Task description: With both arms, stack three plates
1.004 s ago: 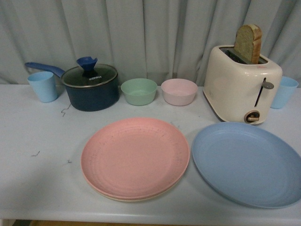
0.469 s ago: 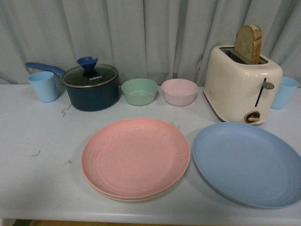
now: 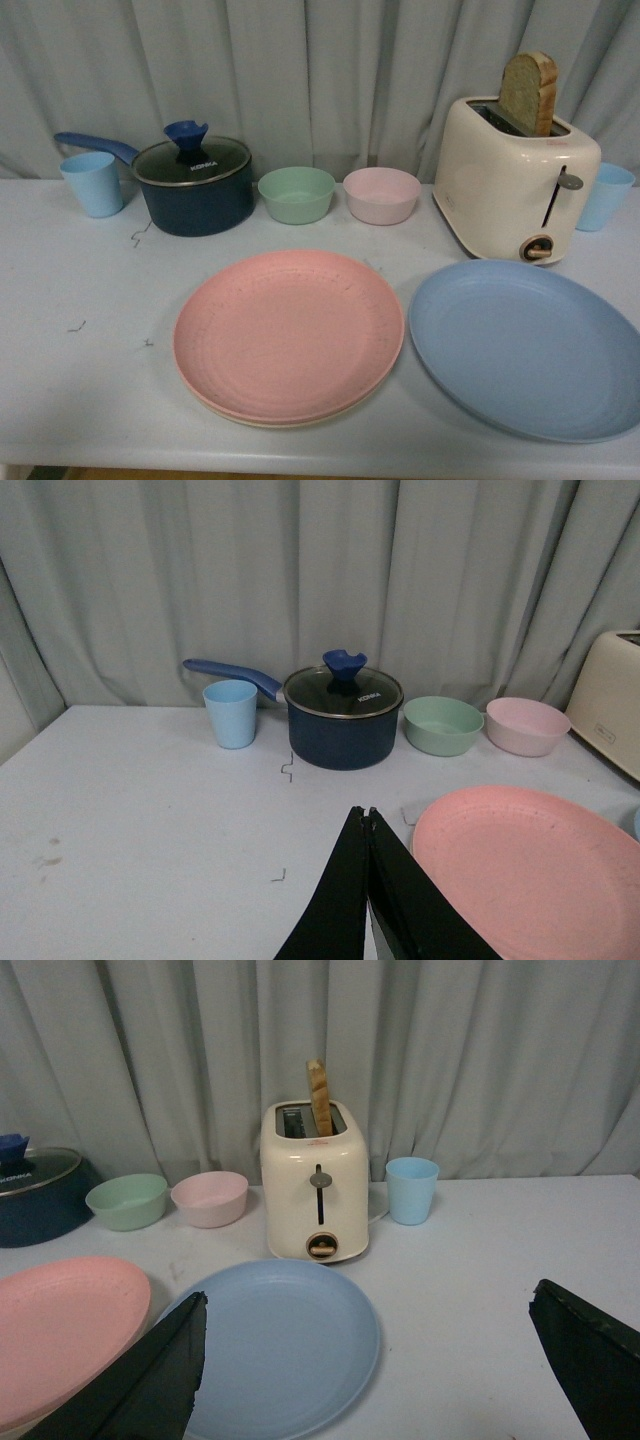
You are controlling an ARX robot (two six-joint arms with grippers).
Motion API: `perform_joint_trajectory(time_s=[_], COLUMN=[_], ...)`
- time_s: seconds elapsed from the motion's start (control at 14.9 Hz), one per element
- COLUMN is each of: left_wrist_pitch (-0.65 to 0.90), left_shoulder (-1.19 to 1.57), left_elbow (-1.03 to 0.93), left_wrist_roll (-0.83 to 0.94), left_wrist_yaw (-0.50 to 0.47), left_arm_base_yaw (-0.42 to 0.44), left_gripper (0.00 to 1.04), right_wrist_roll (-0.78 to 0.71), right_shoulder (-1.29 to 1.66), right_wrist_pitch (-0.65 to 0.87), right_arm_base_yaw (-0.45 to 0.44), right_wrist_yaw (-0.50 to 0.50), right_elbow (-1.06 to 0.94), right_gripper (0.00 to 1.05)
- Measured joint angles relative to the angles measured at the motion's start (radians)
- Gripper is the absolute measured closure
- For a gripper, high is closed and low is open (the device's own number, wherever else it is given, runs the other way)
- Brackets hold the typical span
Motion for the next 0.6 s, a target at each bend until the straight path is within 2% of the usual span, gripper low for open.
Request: perform_joint_trajectory(time_s=[0.47, 0.6], left_wrist_pitch=[-0.087, -0.262], left_shoulder=[-0.088, -0.252], left_elbow=[0.0, 0.0], left_wrist_roll=[0.0, 0.0], left_wrist_yaw=[0.0, 0.0], left_arm_base_yaw=[0.0, 0.0], left_gripper=[1.03, 1.03], right_wrist_roll=[0.0, 0.0], right_shoulder=[0.0, 0.0], right_wrist_pitch=[0.0, -0.001], right_arm_base_yaw=[0.0, 0.0], right_wrist_yaw=[0.0, 0.0], right_elbow=[0.0, 0.0], right_gripper=[0.06, 0.06])
